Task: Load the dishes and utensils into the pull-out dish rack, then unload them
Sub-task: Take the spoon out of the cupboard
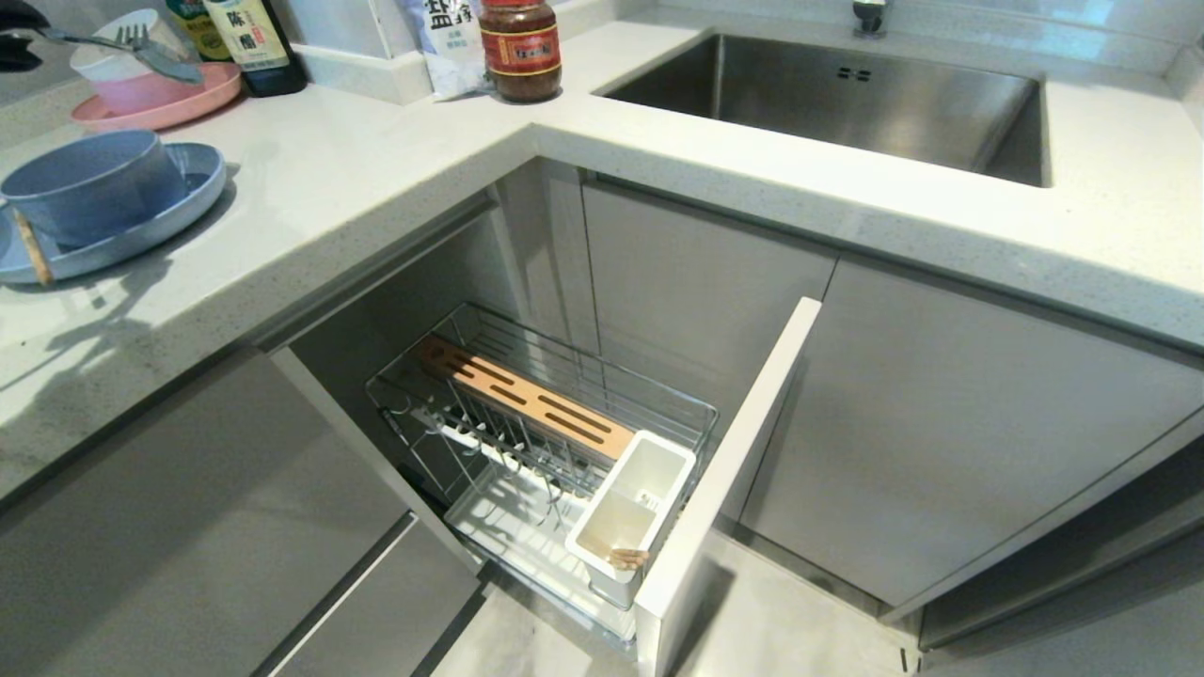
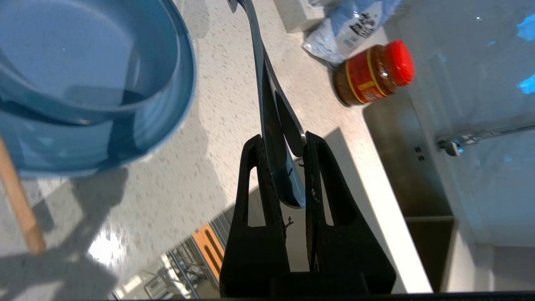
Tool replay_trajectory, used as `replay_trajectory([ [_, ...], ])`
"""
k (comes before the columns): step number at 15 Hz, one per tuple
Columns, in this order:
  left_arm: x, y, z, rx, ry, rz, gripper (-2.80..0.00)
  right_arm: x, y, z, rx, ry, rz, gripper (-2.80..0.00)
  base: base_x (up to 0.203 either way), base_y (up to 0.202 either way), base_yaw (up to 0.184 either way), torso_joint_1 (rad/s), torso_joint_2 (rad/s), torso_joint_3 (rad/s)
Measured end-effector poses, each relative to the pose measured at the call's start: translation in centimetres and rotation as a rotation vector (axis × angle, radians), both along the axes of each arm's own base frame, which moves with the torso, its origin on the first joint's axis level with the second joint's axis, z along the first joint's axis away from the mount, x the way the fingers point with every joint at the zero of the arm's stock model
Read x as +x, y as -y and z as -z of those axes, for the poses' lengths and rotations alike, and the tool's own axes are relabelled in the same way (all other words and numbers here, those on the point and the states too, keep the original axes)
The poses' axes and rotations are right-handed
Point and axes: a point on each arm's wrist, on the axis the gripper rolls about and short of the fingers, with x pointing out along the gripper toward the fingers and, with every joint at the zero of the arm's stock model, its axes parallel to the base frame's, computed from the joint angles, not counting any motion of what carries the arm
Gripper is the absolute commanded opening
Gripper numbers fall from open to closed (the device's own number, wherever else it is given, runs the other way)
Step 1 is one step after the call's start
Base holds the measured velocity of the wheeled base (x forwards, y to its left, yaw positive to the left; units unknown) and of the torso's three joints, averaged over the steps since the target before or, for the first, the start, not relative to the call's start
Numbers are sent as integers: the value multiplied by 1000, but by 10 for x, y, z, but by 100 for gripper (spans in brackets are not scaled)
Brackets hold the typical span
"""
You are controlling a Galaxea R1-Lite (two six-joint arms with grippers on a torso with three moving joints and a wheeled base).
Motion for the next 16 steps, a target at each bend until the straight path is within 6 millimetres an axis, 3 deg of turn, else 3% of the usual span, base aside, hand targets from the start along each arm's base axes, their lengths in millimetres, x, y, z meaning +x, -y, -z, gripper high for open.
replay_trajectory([
  [6, 38, -2, 17, 25, -24, -15, -280, 0, 0, 0, 0, 0, 0, -280, 0, 0, 0, 0, 0, 0],
  [16, 62, -3, 32, 31, -60, -46, -280, 0, 0, 0, 0, 0, 0, -280, 0, 0, 0, 0, 0, 0],
])
